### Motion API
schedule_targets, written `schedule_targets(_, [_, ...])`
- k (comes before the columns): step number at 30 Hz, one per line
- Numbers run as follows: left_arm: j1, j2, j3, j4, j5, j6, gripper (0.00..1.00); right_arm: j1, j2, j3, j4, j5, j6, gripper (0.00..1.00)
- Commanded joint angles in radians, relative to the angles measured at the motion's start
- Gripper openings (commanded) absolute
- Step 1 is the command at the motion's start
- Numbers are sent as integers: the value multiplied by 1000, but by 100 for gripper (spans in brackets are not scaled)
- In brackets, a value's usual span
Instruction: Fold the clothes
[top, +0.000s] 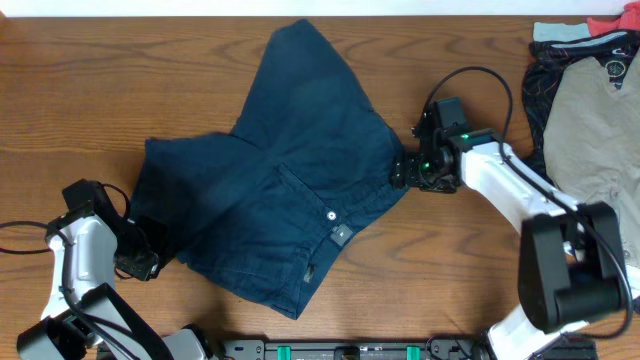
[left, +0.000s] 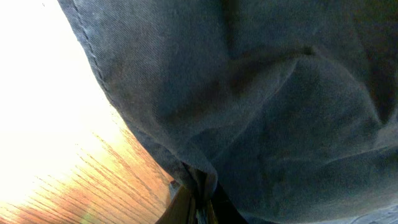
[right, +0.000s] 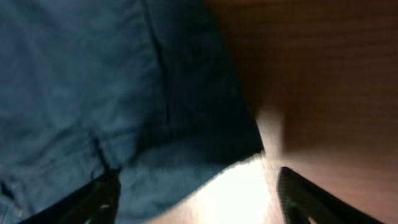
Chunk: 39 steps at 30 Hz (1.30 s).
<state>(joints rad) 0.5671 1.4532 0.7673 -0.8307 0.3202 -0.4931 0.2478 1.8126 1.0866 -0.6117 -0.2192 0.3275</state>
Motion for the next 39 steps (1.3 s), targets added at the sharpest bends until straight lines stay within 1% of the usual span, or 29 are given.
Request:
schedule_targets(1, [3,4,-11,-7,-26,30,6,-11,49,-6,39,-24,17,72])
schedule_targets(2, [3,4,-11,-7,-26,30,6,-11,61,-6,59,-24,17,67])
schedule_targets(4, [3,4,-11,-6,-26,30,6,-11,77,-6,101,-18,17,46])
schedule_targets(6, [3,4,-11,-6,-24,35,6,-16,82,-6,132,8,17,9])
schedule_targets(7, [3,4,-11,-6,-18,49,6,-20,82,-6,148,29,18,1])
schedule_targets(13, [-25,4,-11,2,-15,75,6,-76,78,16,196,50,20,1])
schedule_targets(19, [-119,4,-11,76,-15,74,6,-113,78,21,167,42,20,1])
schedule_targets(22, [-173,4,-11,161,-15,74,6,-110,78,21,67,-8,15,1])
schedule_targets(25, [-215,4,-8,307,-15,68,6,-107,78,20,-82,-143,-23,1])
schedule_targets(26, [-224,4,-4,356,-15,55,6,-102,78,20,-138,-170,-45,1])
schedule_targets(30, [-250,4,35,562,2,-26,6,-68,78,19,-319,-174,-80,2])
schedule_targets(31, [-256,4,46,623,27,-29,6,-54,78,19,-354,-174,-106,4])
schedule_targets(32, [-262,4,56,682,50,-29,6,-39,78,19,-379,-174,-132,12])
schedule_targets(34, [-274,4,75,758,61,-36,6,-13,78,19,-406,-174,-152,20])
schedule_targets(37, [-283,4,109,780,61,-36,7,30,76,19,-404,-173,-154,31])
schedule_targets(38, [-283,4,117,770,62,-36,14,41,75,19,-397,-169,-153,34])
schedule_targets(39, [-283,4,121,757,63,-36,24,48,72,19,-391,-164,-153,36])
